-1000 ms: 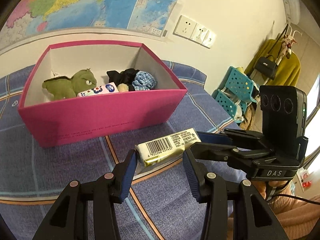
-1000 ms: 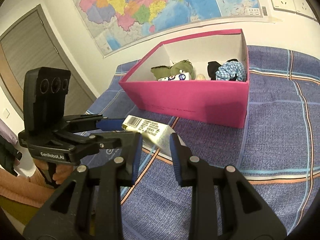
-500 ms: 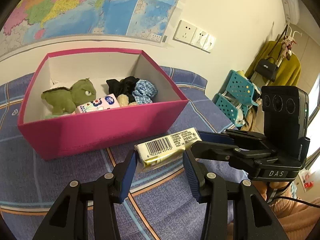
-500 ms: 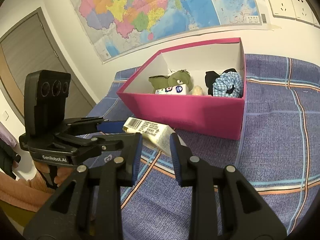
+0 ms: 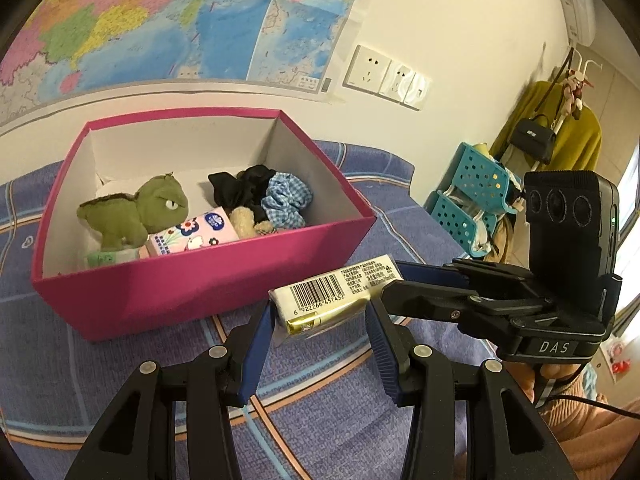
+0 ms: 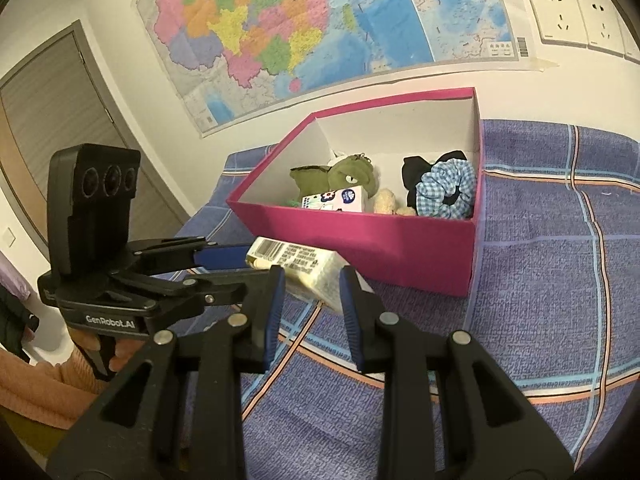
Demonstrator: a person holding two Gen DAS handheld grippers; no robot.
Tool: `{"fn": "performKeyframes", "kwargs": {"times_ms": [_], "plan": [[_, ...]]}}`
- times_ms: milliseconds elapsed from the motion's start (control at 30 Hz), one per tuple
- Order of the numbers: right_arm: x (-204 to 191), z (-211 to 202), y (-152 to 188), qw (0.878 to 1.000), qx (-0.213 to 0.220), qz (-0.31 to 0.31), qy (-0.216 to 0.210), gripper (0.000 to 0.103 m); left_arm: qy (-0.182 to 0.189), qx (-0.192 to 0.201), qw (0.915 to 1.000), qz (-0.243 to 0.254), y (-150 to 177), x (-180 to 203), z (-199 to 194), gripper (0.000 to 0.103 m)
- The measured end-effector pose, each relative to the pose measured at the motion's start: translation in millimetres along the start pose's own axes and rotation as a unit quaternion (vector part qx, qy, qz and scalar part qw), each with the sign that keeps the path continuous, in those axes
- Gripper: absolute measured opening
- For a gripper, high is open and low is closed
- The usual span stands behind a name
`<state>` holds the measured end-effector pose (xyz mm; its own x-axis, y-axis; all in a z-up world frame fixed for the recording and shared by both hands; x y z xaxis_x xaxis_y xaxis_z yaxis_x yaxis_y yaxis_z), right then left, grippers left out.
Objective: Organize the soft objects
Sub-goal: 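Lift the gold tissue packet and carry it toward the pink box, then lower the gold packet into the box beside the floral packet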
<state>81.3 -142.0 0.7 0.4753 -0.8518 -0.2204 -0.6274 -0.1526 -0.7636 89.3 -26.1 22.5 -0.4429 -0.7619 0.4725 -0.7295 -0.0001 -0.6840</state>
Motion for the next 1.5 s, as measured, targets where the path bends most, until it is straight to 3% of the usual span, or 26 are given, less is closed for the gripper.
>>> {"fn": "performKeyframes", "kwargs": {"times_ms": [1500], "plan": [[17,13,-37,1.000,0.023,0.000,0.003,0.031,-0.015,0.015,0.9996,0.017,-38,-10,11,0.047]]}}
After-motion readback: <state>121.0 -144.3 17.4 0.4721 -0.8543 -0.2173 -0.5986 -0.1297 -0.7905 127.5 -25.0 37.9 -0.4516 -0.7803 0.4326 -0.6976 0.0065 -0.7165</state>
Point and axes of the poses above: each gripper's, at about its wrist camera, not at the fingertips, and z roughly the way its jaws point, x to its right, y to its underside, the point moved 1 cm from there along z, roughly the way its jaws point, and after that the axes turned 15 degrees about y, right-handed, at the moved point
